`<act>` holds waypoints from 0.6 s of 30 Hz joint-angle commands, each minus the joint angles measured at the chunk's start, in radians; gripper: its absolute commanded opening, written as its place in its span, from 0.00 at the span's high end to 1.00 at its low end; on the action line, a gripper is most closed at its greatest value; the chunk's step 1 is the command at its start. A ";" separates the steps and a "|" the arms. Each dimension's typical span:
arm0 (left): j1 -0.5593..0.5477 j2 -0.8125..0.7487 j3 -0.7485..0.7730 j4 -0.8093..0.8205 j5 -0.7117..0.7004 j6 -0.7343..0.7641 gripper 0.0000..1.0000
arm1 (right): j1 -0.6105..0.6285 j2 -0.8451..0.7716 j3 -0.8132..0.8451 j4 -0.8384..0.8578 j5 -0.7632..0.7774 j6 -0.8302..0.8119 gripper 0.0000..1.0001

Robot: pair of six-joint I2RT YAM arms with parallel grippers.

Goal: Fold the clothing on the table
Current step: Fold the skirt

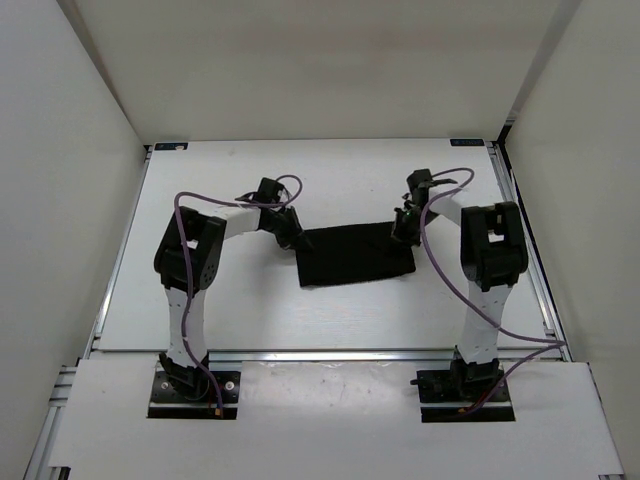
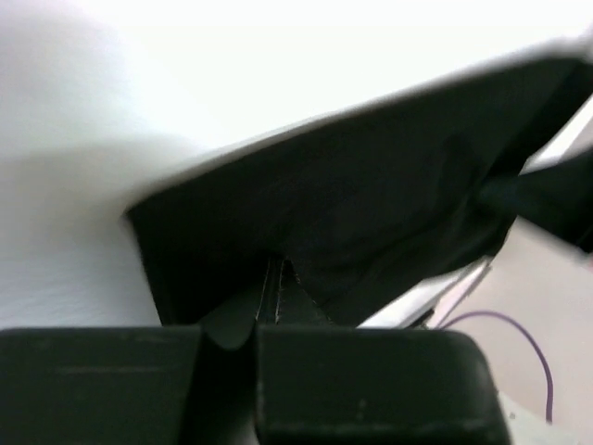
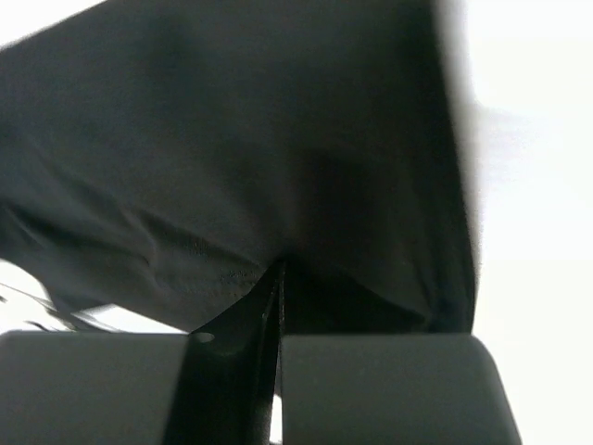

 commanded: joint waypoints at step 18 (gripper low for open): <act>0.111 -0.274 -0.058 -0.024 0.021 0.082 1.00 | -0.146 -0.417 -0.367 0.199 -0.137 -0.032 0.44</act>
